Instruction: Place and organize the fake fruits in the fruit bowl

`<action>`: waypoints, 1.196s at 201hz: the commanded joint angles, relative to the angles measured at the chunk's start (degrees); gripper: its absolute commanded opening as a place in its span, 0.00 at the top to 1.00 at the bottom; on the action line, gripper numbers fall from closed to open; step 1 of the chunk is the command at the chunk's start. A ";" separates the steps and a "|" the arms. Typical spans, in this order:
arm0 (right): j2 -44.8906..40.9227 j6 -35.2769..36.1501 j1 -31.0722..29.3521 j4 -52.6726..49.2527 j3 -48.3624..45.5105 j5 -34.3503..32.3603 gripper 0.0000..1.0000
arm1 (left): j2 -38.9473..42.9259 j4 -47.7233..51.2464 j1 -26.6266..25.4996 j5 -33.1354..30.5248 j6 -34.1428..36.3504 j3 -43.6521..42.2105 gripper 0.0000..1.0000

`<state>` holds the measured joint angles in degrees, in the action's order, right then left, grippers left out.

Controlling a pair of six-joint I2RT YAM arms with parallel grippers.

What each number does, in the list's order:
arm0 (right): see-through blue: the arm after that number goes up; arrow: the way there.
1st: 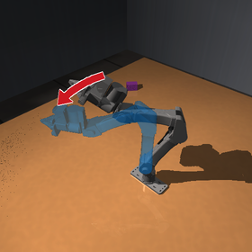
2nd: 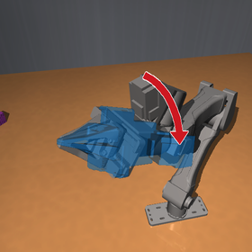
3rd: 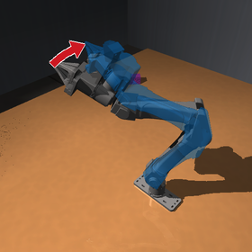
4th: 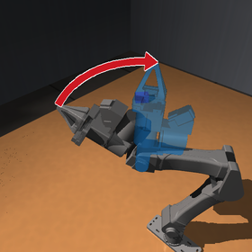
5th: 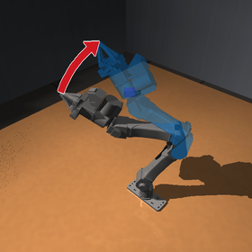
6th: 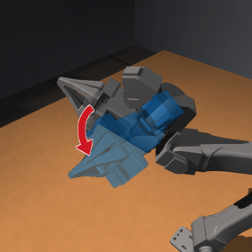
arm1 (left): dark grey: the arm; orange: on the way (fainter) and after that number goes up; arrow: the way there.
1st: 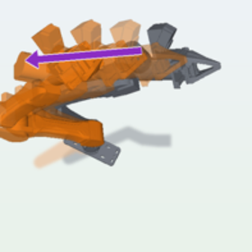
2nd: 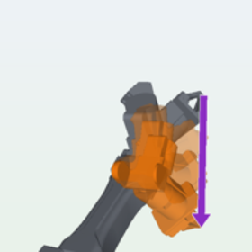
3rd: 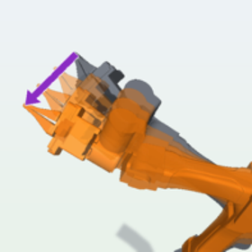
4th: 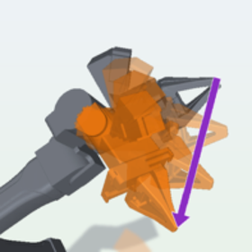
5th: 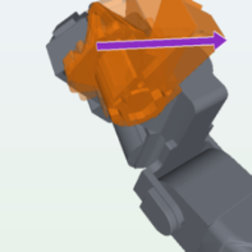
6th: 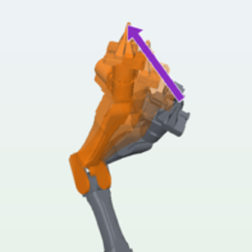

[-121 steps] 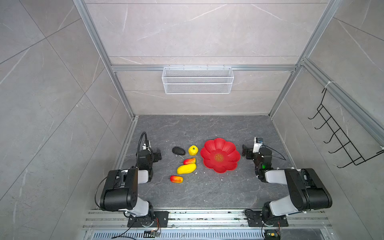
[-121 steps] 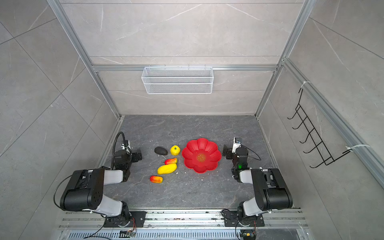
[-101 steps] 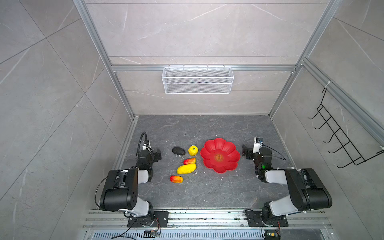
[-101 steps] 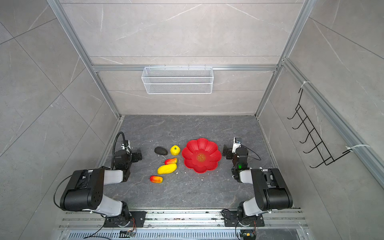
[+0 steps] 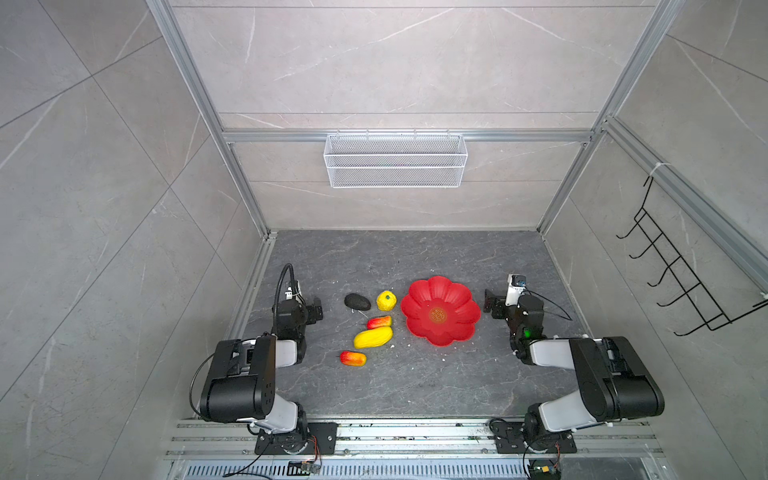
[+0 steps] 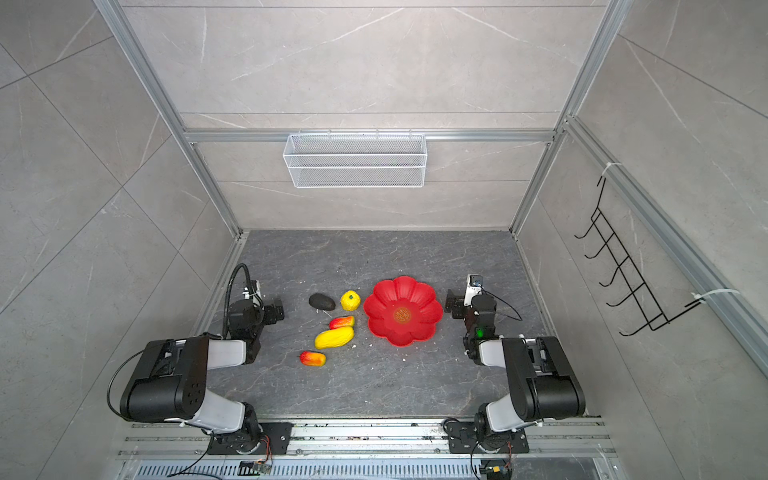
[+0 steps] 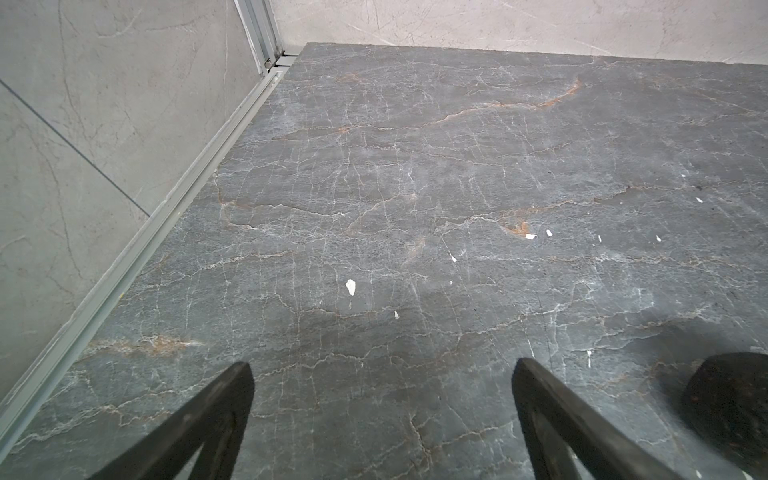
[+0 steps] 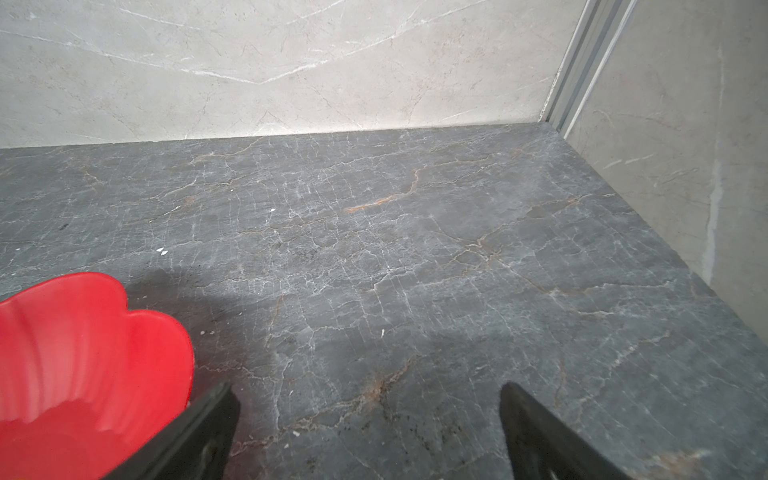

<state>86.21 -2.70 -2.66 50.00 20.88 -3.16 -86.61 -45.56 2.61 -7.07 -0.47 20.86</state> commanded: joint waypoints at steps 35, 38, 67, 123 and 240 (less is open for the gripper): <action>0.61 1.05 -0.17 0.98 -0.41 0.43 0.00 | 0.44 -3.32 -0.14 0.52 -0.85 -0.12 0.00; 0.60 1.08 -0.23 0.98 -0.45 0.43 0.00 | 0.39 -3.32 -0.13 0.56 -0.86 -0.12 0.00; 0.54 1.04 -0.24 0.97 -0.41 0.43 0.00 | 0.39 -3.31 -0.10 0.56 -0.85 -0.16 0.00; 0.41 1.25 -0.20 1.25 -0.58 0.30 0.00 | 0.40 -3.44 -0.14 0.56 -0.82 -0.17 0.00; -6.38 -1.47 -30.47 -58.57 43.49 3.37 0.00 | 31.80 66.83 -14.23 -3.05 -2.35 31.07 0.00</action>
<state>69.73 -4.47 -26.61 8.38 53.65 -5.23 -56.45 1.96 -9.04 -12.86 -2.85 45.19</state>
